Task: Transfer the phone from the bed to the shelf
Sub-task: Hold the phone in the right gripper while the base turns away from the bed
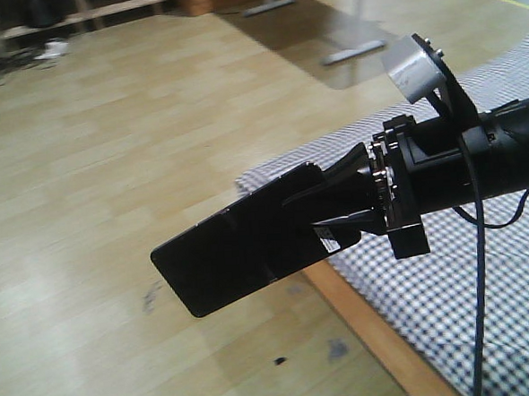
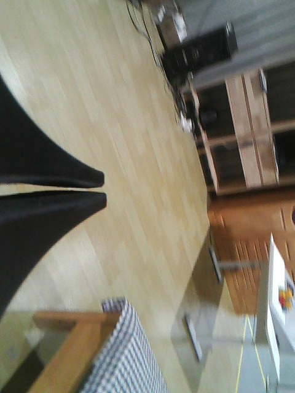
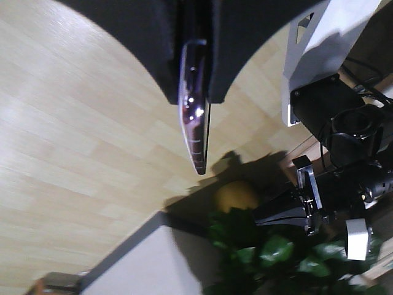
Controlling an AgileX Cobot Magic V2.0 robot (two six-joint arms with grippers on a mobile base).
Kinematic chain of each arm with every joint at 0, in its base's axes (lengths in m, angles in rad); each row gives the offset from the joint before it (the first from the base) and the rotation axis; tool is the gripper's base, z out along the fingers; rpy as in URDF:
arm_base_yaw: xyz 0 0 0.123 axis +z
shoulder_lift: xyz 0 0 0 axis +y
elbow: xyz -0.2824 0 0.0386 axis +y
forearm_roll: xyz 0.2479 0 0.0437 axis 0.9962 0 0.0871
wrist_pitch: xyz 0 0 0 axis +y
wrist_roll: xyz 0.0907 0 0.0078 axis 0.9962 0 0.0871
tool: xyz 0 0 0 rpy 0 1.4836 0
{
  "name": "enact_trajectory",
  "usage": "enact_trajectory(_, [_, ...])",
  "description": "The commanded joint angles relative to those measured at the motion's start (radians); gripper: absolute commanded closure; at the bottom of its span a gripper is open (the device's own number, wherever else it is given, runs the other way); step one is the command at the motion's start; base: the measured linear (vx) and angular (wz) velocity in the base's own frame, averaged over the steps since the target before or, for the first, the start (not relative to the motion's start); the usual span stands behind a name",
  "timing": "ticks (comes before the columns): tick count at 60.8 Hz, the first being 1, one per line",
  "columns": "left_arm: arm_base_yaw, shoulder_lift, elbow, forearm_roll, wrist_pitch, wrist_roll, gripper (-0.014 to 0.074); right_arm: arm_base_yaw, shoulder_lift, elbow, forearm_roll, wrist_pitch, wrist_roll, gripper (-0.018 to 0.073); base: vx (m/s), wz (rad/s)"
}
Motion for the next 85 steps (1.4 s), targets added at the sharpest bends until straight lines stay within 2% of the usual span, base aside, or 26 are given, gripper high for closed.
enact_trajectory(1, [0.001,-0.007,-0.023,-0.009,-0.072,-0.006,0.0595,-0.003,-0.034,-0.025,0.091,0.071,0.003,0.0561,-0.14,0.82])
enact_trajectory(34, [0.001,-0.007,-0.023,-0.009,-0.072,-0.006,0.0595,-0.003,-0.034,-0.025,0.091,0.071,0.003,0.0561,-0.12,0.68])
enact_trajectory(85, [0.001,-0.007,-0.023,-0.009,-0.072,-0.006,0.0595,-0.003,-0.034,-0.025,0.091,0.072,0.003,0.0561,0.04,0.08])
